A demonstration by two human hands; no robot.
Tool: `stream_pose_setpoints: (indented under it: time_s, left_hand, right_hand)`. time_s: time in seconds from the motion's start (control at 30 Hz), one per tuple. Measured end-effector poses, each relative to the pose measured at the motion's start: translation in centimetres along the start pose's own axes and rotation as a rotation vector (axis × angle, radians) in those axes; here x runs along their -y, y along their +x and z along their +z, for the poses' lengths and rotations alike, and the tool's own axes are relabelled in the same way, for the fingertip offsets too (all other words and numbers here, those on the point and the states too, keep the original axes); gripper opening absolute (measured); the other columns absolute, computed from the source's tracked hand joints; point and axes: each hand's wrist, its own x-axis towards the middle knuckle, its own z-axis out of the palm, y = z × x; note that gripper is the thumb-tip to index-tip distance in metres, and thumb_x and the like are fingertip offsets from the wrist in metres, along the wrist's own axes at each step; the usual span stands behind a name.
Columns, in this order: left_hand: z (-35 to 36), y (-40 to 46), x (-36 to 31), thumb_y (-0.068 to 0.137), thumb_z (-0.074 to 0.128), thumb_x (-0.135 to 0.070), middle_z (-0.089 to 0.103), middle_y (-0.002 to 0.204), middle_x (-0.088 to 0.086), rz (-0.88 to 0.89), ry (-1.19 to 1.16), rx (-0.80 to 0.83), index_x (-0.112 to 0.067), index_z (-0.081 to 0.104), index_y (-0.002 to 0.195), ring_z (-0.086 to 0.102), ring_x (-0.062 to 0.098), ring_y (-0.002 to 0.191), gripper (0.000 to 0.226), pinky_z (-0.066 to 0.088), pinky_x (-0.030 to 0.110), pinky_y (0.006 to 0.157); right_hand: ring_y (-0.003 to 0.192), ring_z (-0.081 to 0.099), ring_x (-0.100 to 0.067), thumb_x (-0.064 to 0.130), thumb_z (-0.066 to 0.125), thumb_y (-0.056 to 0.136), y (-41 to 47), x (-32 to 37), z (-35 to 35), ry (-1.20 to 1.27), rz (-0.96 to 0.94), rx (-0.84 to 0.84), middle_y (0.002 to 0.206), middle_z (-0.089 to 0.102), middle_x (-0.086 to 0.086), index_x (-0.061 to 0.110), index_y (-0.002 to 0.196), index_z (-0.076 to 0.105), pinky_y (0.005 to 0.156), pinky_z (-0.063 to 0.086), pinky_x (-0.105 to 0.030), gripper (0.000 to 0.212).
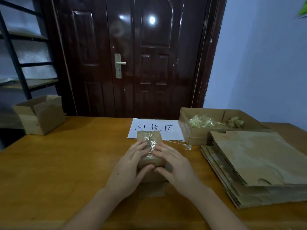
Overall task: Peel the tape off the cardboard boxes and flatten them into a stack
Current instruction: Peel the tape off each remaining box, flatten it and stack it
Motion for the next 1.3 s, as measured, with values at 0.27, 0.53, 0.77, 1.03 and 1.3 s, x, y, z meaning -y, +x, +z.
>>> stream_pose_setpoints:
  time_s: [0.27,0.53,0.77,1.03,1.3]
  left_hand:
    - [0.5,-0.1,0.3,0.100,0.054,-0.055,0.042,0.158,-0.014,0.046,-0.029,-0.049,-0.023,0.055,0.137,0.030,0.008,0.152,0.049,0.035,0.027,0.117]
    - [0.3,0.0,0.5,0.100,0.052,-0.054,0.041,0.158,-0.017,0.032,-0.012,-0.022,-0.020,0.058,0.139,0.030,0.007,0.152,0.052,0.034,0.032,0.116]
    - [-2.1,0.9,0.3,0.097,0.054,-0.064,0.043,0.157,-0.007,0.197,0.215,0.083,-0.018,0.059,0.134,0.029,0.006,0.151,0.059,0.015,0.030,0.127]
    - [-1.2,0.9,-0.3,0.084,0.074,-0.052,0.056,0.146,-0.007,0.153,0.149,0.071,-0.024,0.059,0.132,0.046,0.011,0.141,0.057,0.042,0.037,0.116]
    - [-1.2,0.8,-0.2,0.092,0.060,-0.054,0.058,0.145,-0.011,0.117,0.109,0.042,-0.028,0.064,0.128,0.047,0.008,0.141,0.044,0.041,0.034,0.115]
  right_hand:
    - [0.148,0.025,0.005,0.033,0.068,0.096,-0.1,0.2,0.0,0.028,-0.013,-0.020,0.153,0.045,0.021,0.030,0.142,0.058,0.122,0.028,-0.031,0.047]
    - [0.147,0.026,0.006,0.047,0.058,0.098,0.1,0.0,0.2,0.024,-0.011,-0.032,0.152,0.045,0.024,0.031,0.141,0.059,0.122,0.025,-0.023,0.045]
    - [0.145,0.030,0.007,0.041,0.061,0.098,0.2,-0.1,0.4,-0.025,0.000,-0.054,0.149,0.050,0.021,0.030,0.138,0.062,0.121,0.031,-0.029,0.042]
    - [0.146,0.026,0.010,0.033,0.065,0.098,0.1,0.1,0.6,-0.034,0.029,-0.042,0.149,0.043,0.028,0.034,0.142,0.057,0.120,0.028,-0.026,0.045]
    - [0.147,0.021,0.011,0.024,0.068,0.097,0.0,-0.1,0.3,-0.030,0.024,0.012,0.148,0.035,0.037,0.037,0.144,0.053,0.119,0.018,-0.017,0.051]
